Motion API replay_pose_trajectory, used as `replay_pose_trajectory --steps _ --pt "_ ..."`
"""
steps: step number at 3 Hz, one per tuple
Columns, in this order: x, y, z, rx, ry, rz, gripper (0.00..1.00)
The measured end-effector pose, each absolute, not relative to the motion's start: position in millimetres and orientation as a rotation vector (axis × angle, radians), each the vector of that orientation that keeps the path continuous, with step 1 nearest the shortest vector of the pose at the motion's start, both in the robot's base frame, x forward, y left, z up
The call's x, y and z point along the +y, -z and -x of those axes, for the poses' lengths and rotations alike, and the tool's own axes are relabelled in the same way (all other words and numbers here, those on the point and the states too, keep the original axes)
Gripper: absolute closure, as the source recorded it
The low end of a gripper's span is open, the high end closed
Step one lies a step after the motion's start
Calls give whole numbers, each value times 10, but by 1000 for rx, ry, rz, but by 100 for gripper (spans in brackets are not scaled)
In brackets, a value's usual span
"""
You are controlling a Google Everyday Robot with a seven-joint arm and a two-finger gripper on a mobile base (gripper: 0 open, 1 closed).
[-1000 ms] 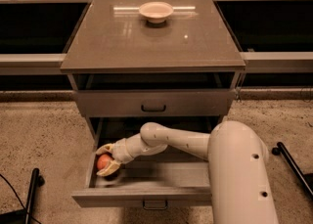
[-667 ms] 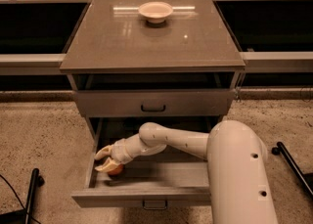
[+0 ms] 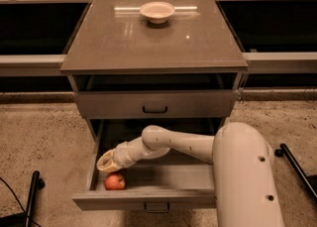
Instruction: Pick apple from middle drawer and place on counter
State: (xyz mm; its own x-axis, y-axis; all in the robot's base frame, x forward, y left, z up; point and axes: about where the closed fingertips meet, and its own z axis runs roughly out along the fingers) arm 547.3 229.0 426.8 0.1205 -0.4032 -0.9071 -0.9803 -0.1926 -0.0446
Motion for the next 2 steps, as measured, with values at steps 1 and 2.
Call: replay_pose_trajectory --steps 1,2 --pt "2163 -4365 -5431 1340 -1041 1659 85" --pt "1957 -4428 -5381 1320 -1045 1603 62"
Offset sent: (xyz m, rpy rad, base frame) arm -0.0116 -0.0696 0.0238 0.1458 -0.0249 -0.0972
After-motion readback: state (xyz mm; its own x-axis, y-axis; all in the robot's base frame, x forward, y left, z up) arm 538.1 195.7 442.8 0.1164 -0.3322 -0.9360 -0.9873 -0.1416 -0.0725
